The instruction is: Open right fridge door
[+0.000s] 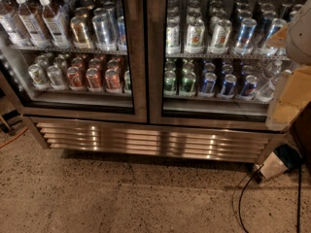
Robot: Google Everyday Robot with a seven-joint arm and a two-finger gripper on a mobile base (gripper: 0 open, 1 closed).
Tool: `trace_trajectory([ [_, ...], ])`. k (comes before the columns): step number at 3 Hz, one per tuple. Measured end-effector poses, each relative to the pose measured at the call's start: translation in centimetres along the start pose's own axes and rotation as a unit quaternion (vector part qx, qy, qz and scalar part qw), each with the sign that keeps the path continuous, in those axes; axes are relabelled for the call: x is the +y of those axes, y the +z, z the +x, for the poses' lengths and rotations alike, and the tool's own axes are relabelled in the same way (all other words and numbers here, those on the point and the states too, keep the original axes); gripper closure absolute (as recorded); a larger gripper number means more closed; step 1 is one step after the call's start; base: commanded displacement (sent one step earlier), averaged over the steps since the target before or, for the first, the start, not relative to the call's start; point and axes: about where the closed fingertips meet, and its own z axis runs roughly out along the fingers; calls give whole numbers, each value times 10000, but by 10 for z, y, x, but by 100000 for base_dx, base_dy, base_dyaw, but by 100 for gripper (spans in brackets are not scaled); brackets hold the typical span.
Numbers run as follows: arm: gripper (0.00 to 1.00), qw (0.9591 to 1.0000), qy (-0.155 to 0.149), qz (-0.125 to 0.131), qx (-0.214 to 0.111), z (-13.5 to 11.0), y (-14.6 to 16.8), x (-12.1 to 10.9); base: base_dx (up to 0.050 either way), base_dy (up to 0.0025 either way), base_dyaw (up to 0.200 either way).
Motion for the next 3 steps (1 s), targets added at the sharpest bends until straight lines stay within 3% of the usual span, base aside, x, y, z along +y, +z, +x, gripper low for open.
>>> trace_trajectory([
  [1,0,10000,0,0,0,0,0,0,3991,240,12001],
  [2,0,10000,0,0,0,0,0,0,4550,-195,-8338],
  [3,0,10000,0,0,0,0,0,0,4338,220,9946],
])
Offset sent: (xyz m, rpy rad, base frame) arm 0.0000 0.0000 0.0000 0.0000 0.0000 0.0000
